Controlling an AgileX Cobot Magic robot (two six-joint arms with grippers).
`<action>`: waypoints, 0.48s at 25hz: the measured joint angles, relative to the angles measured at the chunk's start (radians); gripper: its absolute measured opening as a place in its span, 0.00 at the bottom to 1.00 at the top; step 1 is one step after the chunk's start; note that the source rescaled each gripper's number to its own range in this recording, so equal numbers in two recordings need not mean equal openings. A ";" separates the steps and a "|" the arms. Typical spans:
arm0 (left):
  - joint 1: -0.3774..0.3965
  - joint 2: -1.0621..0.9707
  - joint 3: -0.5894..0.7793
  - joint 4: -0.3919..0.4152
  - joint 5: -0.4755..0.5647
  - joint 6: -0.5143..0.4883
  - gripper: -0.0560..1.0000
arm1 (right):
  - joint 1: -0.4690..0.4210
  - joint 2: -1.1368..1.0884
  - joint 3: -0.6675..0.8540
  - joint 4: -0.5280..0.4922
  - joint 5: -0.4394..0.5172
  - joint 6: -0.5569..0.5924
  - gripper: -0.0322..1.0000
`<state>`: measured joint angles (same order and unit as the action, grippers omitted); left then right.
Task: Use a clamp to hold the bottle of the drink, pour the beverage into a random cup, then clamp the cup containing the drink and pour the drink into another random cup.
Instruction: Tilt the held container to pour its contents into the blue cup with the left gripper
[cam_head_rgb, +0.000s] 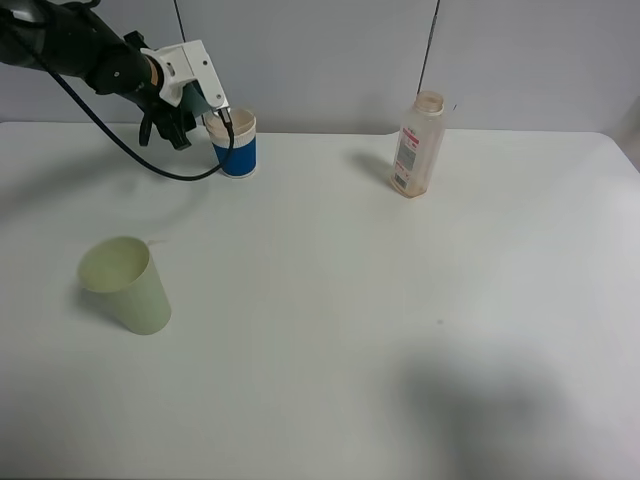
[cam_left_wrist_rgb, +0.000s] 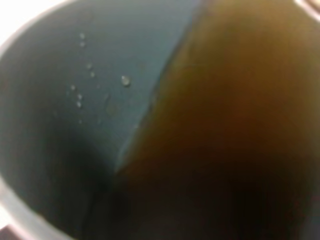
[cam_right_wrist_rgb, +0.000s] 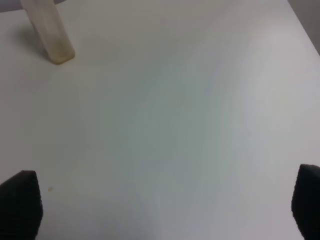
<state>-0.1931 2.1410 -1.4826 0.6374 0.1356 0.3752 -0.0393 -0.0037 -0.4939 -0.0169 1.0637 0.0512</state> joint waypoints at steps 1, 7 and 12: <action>0.000 0.000 0.000 0.003 0.000 0.003 0.05 | 0.000 0.000 0.000 0.000 0.000 0.000 1.00; 0.000 0.000 0.000 0.021 0.006 0.014 0.05 | 0.000 0.000 0.000 0.000 0.000 0.000 1.00; 0.000 0.000 0.000 0.027 0.006 0.014 0.05 | 0.000 0.000 0.000 0.000 0.000 0.000 1.00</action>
<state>-0.1931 2.1410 -1.4827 0.6647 0.1412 0.3893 -0.0393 -0.0037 -0.4939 -0.0169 1.0637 0.0512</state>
